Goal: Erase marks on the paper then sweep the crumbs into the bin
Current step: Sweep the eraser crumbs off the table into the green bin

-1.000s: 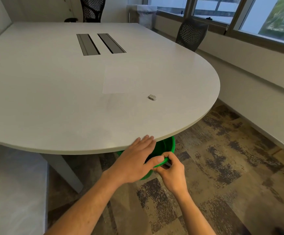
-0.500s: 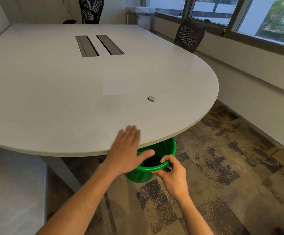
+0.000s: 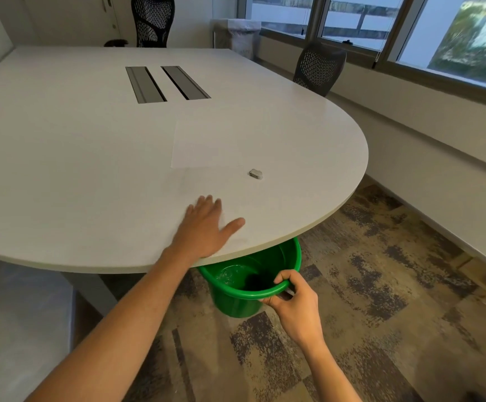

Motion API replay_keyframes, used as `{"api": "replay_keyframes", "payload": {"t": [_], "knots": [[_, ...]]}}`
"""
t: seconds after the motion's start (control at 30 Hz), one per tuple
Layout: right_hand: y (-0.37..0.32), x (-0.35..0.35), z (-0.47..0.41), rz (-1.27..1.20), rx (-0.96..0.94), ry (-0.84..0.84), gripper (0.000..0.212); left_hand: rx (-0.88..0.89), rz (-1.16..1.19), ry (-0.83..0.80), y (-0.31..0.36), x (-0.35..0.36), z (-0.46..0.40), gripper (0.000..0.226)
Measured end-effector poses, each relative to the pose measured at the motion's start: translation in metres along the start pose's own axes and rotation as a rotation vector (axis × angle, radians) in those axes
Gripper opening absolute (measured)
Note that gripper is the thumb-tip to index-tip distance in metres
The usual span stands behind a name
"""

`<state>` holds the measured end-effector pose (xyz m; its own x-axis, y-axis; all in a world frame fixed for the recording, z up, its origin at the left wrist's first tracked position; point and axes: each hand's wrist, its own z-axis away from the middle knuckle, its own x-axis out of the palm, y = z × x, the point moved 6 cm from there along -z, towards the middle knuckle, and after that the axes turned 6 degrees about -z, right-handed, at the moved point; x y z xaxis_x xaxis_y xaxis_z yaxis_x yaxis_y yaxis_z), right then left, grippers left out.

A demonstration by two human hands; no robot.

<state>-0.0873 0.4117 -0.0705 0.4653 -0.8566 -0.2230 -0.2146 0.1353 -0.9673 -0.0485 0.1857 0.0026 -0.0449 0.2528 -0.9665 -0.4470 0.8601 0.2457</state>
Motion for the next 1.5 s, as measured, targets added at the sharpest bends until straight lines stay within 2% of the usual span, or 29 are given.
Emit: {"api": "replay_keyframes", "payload": {"t": [0.07, 0.17, 0.27, 0.33, 0.4, 0.47, 0.53, 0.63, 0.7, 0.77, 0.83, 0.93, 1.13, 1.33, 1.5], "knots": [[0.0, 0.001, 0.0, 0.009, 0.001, -0.005, 0.039, 0.02, -0.104, -0.082, -0.004, 0.009, -0.009, 0.104], [-0.002, 0.001, -0.001, 0.018, -0.011, -0.002, 0.038, 0.303, -0.213, -0.135, 0.035, 0.022, 0.004, 0.103], [-0.002, 0.002, -0.001, 0.008, -0.021, 0.002, 0.034, 0.531, -0.244, -0.18, 0.069, 0.035, 0.033, 0.09], [-0.002, 0.0, -0.001, 0.011, -0.018, 0.015, 0.032, 0.624, -0.116, -0.227, 0.079, 0.039, 0.049, 0.078], [-0.001, -0.002, -0.002, -0.001, -0.014, 0.018, 0.032, 0.656, 0.15, -0.293, 0.08, 0.034, 0.057, 0.067], [0.0, -0.003, -0.003, -0.01, -0.009, 0.018, 0.034, 0.568, 0.411, -0.252, 0.07, 0.024, 0.054, 0.06], [0.002, -0.004, -0.003, -0.001, -0.005, 0.028, 0.038, 0.411, 0.523, -0.078, 0.046, 0.006, 0.043, 0.059], [0.006, -0.004, -0.002, 0.013, 0.004, 0.03, 0.041, 0.214, 0.476, 0.23, -0.005, -0.02, 0.021, 0.055], [0.007, -0.004, -0.001, 0.012, 0.001, 0.025, 0.04, 0.064, 0.352, 0.362, -0.045, -0.031, 0.0, 0.052], [0.008, -0.002, 0.0, 0.013, 0.002, 0.015, 0.04, -0.107, 0.167, 0.358, -0.086, -0.034, -0.025, 0.058], [0.009, 0.0, 0.001, 0.01, 0.01, 0.004, 0.04, -0.241, -0.025, 0.214, -0.119, -0.029, -0.047, 0.079], [0.011, 0.002, 0.0, 0.007, 0.019, 0.0, 0.04, -0.295, -0.16, 0.034, -0.139, -0.02, -0.066, 0.102], [0.009, 0.001, -0.003, -0.008, 0.026, 0.023, 0.04, -0.104, -0.227, -0.061, -0.093, -0.011, -0.087, 0.1], [0.007, -0.002, -0.003, 0.017, 0.019, 0.035, 0.038, 0.272, -0.236, -0.112, -0.006, 0.01, -0.073, 0.09], [0.005, -0.006, -0.005, 0.018, 0.007, 0.052, 0.038, 0.546, -0.275, -0.19, 0.062, 0.028, -0.023, 0.086]]}}
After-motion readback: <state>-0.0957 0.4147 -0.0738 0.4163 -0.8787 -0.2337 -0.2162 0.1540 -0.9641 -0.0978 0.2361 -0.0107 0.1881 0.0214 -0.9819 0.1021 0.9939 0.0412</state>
